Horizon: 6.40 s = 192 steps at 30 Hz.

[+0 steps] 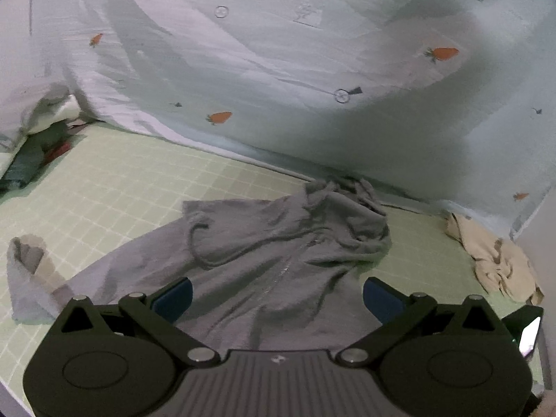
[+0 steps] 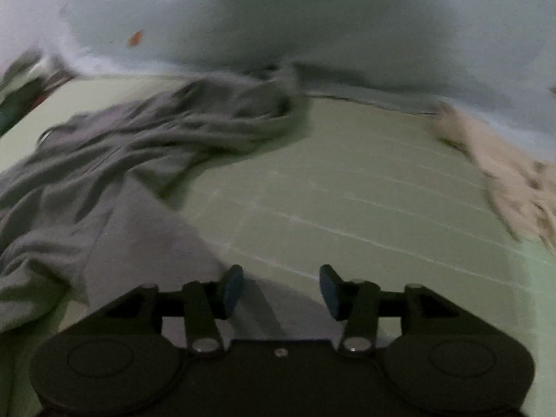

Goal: Fold clothes

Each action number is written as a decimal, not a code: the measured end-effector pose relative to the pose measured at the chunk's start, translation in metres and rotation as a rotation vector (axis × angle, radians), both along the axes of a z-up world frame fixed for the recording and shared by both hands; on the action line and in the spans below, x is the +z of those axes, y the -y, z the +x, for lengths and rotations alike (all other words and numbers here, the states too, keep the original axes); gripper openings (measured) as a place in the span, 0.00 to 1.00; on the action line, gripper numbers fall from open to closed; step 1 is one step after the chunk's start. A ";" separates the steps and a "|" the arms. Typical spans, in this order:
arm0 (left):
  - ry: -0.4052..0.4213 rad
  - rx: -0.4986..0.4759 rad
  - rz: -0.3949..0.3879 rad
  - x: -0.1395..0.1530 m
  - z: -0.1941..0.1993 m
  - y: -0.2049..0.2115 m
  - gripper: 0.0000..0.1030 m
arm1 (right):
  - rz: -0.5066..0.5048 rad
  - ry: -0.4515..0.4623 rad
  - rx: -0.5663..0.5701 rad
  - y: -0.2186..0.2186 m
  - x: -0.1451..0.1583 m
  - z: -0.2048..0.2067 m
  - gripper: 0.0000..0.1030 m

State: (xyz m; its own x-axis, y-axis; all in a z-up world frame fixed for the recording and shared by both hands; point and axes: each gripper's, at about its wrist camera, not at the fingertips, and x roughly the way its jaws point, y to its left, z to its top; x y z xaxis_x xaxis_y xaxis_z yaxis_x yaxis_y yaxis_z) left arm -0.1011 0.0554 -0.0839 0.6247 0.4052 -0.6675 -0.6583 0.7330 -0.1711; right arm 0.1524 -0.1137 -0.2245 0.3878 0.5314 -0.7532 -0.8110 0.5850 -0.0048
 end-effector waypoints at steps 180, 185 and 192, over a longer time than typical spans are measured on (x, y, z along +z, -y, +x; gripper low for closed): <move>0.041 0.564 -0.156 -0.079 -0.338 -0.413 0.55 | -0.021 0.043 -0.767 -0.108 0.058 -0.238 0.97; 0.075 0.453 -0.159 -0.067 -0.316 -0.370 0.55 | 0.009 0.019 -0.796 -0.052 0.060 -0.219 0.89; 0.042 0.310 -0.140 -0.050 -0.287 -0.280 0.56 | -0.061 -0.112 -0.544 -0.024 0.026 -0.186 0.49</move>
State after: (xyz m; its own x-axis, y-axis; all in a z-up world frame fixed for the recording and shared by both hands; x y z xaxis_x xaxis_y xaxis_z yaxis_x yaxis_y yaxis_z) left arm -0.3884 0.3350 -0.1336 0.5144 0.4864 -0.7063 -0.8364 0.4665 -0.2878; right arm -0.0336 -0.0900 -0.1981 0.5101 0.2306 -0.8286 -0.3896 0.9208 0.0165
